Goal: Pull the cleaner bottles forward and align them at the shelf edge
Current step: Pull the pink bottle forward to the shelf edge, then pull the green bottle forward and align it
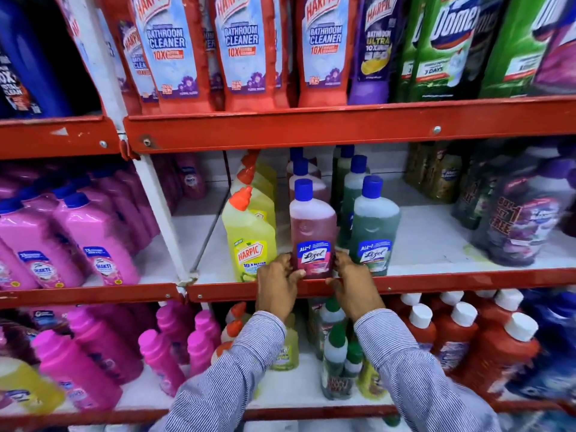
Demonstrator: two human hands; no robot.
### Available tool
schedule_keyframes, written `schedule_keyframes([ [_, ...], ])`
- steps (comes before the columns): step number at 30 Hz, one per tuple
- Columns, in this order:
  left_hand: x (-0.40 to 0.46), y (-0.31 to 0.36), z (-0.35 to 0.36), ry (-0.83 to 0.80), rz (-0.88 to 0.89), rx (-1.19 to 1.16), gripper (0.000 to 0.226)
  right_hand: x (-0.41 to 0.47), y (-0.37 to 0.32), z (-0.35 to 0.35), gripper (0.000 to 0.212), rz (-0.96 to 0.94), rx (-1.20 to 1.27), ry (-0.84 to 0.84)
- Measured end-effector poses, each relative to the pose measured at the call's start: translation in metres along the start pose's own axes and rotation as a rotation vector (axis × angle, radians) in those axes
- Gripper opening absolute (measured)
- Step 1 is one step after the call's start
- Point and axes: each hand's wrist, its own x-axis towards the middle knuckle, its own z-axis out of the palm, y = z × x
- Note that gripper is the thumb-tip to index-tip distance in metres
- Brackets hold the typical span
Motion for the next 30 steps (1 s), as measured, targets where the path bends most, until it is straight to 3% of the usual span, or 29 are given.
schedule_keyframes([
  [15, -0.002, 0.0, -0.003, -0.007, 0.038, -0.029, 0.034, -0.006, 0.009, 0.008, 0.054, -0.065, 0.08, 0.105],
  [20, -0.031, 0.016, 0.01, 0.262, 0.225, -0.003, 0.03, -0.033, 0.032, -0.02, 0.022, -0.086, 0.22, 0.415],
  [23, -0.039, 0.033, 0.035, 0.152, 0.359, -0.013, 0.016, -0.038, 0.05, -0.042, 0.027, -0.012, 0.27, 0.581],
  [25, -0.035, 0.042, 0.053, 0.004, 0.344, 0.024, 0.025, -0.03, 0.065, -0.053, 0.045, 0.038, 0.257, 0.495],
  [27, -0.029, 0.046, 0.07, -0.082, 0.296, 0.07, 0.04, -0.019, 0.077, -0.058, 0.064, 0.048, 0.189, 0.276],
  [30, -0.019, 0.048, 0.087, -0.137, 0.203, 0.13, 0.042, -0.008, 0.086, -0.064, 0.057, 0.027, 0.039, 0.04],
])
